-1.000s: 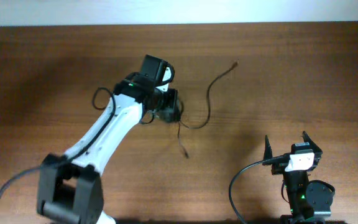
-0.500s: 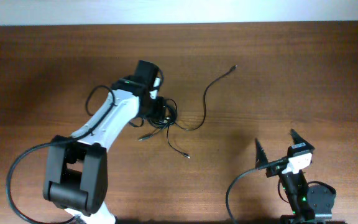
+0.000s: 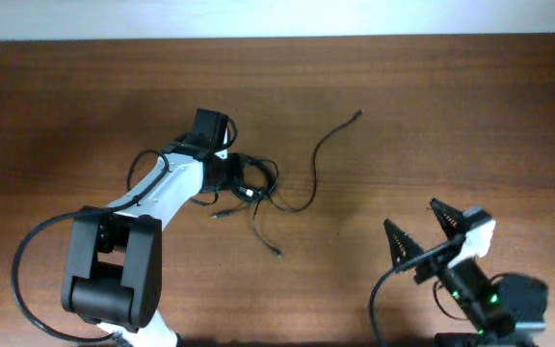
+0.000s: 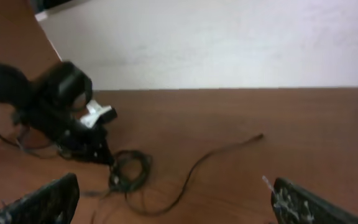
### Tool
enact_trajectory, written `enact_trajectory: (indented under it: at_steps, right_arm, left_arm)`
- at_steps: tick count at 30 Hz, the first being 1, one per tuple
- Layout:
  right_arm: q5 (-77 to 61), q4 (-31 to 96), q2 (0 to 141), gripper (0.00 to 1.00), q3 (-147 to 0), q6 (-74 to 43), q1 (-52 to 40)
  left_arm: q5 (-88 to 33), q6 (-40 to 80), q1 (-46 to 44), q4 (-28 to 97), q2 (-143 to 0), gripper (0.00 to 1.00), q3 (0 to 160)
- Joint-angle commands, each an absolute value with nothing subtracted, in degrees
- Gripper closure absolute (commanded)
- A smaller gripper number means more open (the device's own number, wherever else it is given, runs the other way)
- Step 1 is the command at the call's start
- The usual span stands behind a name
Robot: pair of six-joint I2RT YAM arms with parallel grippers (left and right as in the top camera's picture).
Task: Untangle cables
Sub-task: 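Move the right gripper toward the bundle held by the left gripper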
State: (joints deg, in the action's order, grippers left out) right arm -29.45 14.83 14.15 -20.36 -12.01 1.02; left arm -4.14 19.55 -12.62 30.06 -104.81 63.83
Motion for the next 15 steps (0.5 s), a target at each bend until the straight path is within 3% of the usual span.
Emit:
enact_trajectory:
  at_steps: [1, 6, 9, 10, 11, 13, 15]
  right_arm:
    - [-29.4, 23.4, 28.4, 0.02, -33.6, -10.7, 0.8]
    - [-32.3, 54.1, 57.9, 0.01, -61.6, -5.1, 0.8]
    - [-45.2, 60.2, 69.6, 0.02, -68.2, -6.7, 0.8]
    - [-49.4, 60.2, 72.5, 0.06, -68.2, -6.7, 0.7]
    - [-53.1, 60.8, 76.4, 0.17, -68.2, -6.6, 0.3]
    - [-52.6, 60.7, 80.1, 0.18, -68.2, -6.2, -1.3]
    - [-49.4, 59.8, 82.7, 0.18, -68.2, -6.2, -3.7]
  left_arm:
    - [-8.4, 17.6, -12.6, 29.5, -105.2, 1.00, 63.1]
    - [-23.6, 9.1, -12.2, 26.8, -105.2, 1.00, 63.2]
    - [-28.9, 7.8, -10.6, 26.4, -105.2, 1.00, 63.2]
    - [-28.9, 7.8, -10.2, 26.4, -105.2, 0.97, 63.2]
    - [-28.9, 7.8, -10.0, 26.4, -105.2, 0.87, 63.2]
    - [-29.2, 8.3, -10.1, 24.9, -105.2, 0.66, 63.2]
    - [-29.1, 8.8, -10.0, 22.3, -105.2, 0.58, 63.2]
